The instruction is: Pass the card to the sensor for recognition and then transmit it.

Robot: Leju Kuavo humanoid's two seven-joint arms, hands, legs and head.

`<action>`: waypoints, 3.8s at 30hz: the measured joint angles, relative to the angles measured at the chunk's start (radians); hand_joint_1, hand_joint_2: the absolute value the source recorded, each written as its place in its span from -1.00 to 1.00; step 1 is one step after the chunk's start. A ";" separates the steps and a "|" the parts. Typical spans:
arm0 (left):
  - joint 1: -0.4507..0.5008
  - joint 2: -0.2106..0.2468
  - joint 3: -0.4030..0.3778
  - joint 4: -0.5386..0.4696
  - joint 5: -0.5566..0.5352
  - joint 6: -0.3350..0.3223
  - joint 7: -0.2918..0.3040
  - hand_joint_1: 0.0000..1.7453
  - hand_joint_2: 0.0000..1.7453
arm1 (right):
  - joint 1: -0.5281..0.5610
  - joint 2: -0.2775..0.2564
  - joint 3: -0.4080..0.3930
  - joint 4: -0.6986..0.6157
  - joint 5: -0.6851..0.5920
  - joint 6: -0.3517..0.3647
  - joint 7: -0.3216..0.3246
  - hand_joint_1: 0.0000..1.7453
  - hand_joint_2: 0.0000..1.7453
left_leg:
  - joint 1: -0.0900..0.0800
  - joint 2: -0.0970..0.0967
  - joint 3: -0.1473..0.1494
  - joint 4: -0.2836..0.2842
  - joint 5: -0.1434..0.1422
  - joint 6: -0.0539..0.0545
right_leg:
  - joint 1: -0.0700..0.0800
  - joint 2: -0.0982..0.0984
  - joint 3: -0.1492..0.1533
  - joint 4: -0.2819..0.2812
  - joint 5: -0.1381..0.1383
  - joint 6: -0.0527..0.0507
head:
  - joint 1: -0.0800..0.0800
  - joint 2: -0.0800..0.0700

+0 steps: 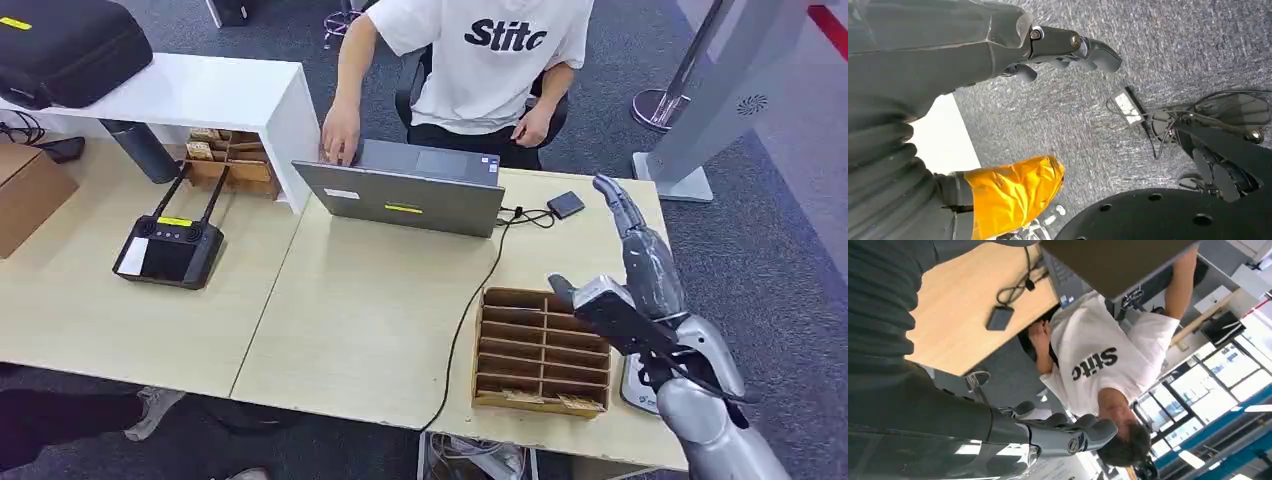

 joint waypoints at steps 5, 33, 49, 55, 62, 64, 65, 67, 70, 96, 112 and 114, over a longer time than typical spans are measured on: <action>0.003 -0.004 0.002 0.000 0.009 0.002 0.000 -1.00 1.00 | 0.080 -0.019 -0.009 -0.037 0.040 0.004 -0.005 -1.00 1.00 | 0.000 0.000 0.000 0.000 0.000 0.000 | 0.000 0.000 0.000 0.000 0.000 0.000 | 0.000 0.000; 0.004 -0.004 0.002 0.000 0.017 -0.007 -0.001 -1.00 1.00 | 0.097 -0.032 0.061 -0.054 0.156 0.008 0.005 -1.00 1.00 | 0.000 0.000 0.000 0.000 0.000 0.000 | 0.000 0.000 0.000 0.000 0.000 0.000 | 0.000 0.000; 0.003 0.003 0.002 0.000 0.022 -0.018 0.005 -1.00 1.00 | 0.028 -0.010 0.169 0.061 0.200 0.021 0.069 -1.00 1.00 | 0.000 0.001 0.000 0.000 0.000 0.000 | 0.000 0.000 0.000 0.001 0.000 0.000 | 0.000 0.000; 0.002 0.005 -0.002 0.000 0.023 -0.018 0.010 -1.00 1.00 | 0.003 0.020 0.195 0.121 0.213 0.000 0.091 -1.00 1.00 | 0.000 0.000 0.000 0.000 0.000 0.000 | 0.000 0.000 0.000 0.001 0.000 0.000 | 0.000 0.000; 0.003 0.010 -0.008 0.000 0.022 -0.018 0.010 -1.00 1.00 | -0.015 0.051 0.214 0.176 0.212 -0.019 0.091 -1.00 1.00 | 0.000 0.000 0.000 0.000 0.000 0.000 | 0.000 0.000 0.000 0.001 0.000 0.000 | 0.000 0.000; 0.003 0.012 -0.014 0.000 0.022 -0.019 0.010 -1.00 1.00 | -0.021 0.060 0.218 0.193 0.212 -0.024 0.091 -1.00 1.00 | 0.000 0.000 0.000 0.000 0.000 0.000 | 0.000 0.000 0.000 0.001 0.000 0.000 | 0.000 0.000; 0.003 0.012 -0.016 0.000 0.022 -0.019 0.010 -1.00 1.00 | -0.024 0.063 0.219 0.199 0.212 -0.026 0.091 -1.00 1.00 | 0.000 0.000 0.000 0.000 0.000 0.000 | 0.000 0.000 0.000 0.001 0.000 0.000 | 0.000 0.000; 0.003 0.012 -0.020 0.000 0.022 -0.019 0.010 -1.00 1.00 | -0.026 0.068 0.222 0.210 0.213 -0.033 0.091 -1.00 1.00 | 0.000 0.000 0.000 0.000 0.000 0.000 | 0.000 0.000 0.000 0.001 0.000 0.000 | 0.000 0.000; 0.003 0.013 -0.022 0.000 0.023 -0.020 0.009 -1.00 1.00 | -0.028 0.075 0.226 0.223 0.216 -0.039 0.093 -1.00 1.00 | 0.000 0.000 0.000 0.000 0.000 0.000 | 0.000 0.000 0.000 0.001 0.000 0.000 | 0.000 0.000; 0.002 0.016 -0.029 0.000 0.024 -0.022 0.009 -1.00 1.00 | -0.037 0.094 0.238 0.291 0.332 -0.114 0.136 -1.00 1.00 | 0.000 0.000 0.000 0.000 0.000 0.000 | 0.000 0.000 0.000 0.001 0.000 0.000 | 0.000 0.000; 0.003 0.016 -0.046 0.000 0.024 -0.014 0.009 -1.00 1.00 | -0.037 0.103 0.232 0.325 0.320 -0.119 0.132 0.84 1.00 | 0.000 0.000 0.000 0.000 0.000 0.000 | 0.000 0.000 0.000 0.001 0.000 0.000 | 0.000 0.000; 0.003 0.016 -0.046 0.000 0.026 -0.013 0.009 -1.00 1.00 | -0.037 0.103 0.232 0.325 0.318 -0.119 0.128 0.98 1.00 | 0.000 0.000 0.000 0.000 0.000 0.000 | 0.000 0.000 0.000 0.001 0.000 0.000 | 0.000 0.000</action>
